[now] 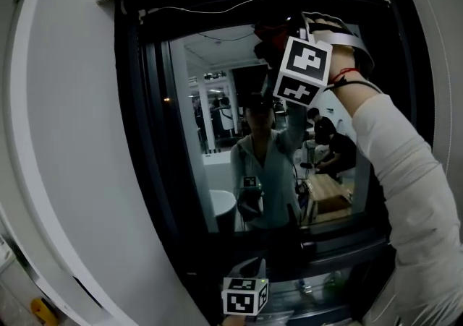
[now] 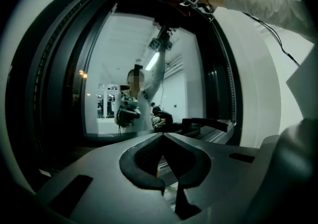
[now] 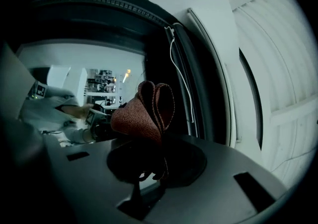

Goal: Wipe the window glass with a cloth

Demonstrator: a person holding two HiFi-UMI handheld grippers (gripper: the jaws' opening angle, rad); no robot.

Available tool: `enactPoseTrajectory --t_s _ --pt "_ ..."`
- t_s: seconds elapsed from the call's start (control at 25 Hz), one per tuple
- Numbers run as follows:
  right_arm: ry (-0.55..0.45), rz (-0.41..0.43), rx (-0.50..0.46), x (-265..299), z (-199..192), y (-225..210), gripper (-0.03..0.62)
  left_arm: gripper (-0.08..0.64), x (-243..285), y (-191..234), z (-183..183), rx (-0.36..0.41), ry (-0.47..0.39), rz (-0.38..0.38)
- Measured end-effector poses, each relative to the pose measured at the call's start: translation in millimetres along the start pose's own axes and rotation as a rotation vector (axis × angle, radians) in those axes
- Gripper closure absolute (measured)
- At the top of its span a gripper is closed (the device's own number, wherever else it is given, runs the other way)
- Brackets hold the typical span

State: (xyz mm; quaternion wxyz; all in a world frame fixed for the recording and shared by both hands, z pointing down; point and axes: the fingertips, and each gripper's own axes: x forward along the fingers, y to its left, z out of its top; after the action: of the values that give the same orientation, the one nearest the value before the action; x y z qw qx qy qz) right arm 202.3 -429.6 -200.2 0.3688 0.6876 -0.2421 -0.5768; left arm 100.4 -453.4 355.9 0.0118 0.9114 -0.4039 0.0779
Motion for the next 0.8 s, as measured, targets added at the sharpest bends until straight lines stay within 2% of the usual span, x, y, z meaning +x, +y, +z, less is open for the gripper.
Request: enactPoseTrajectory --t_s 0.2,0.44,0.8 --pt "0.030 0.012 -0.022 12 9 1 0.541 0.555 -6 6 0 -0.009 -0.005 0.017" --pt "0.053 0.101 -0.002 20 14 34 0.541 0.555 -9 10 -3 -0.016 0.002 0.024" --pt "0.044 0.169 -0.008 4 14 75 0.541 0.555 -15 10 -1 -0.010 -0.009 0.014"
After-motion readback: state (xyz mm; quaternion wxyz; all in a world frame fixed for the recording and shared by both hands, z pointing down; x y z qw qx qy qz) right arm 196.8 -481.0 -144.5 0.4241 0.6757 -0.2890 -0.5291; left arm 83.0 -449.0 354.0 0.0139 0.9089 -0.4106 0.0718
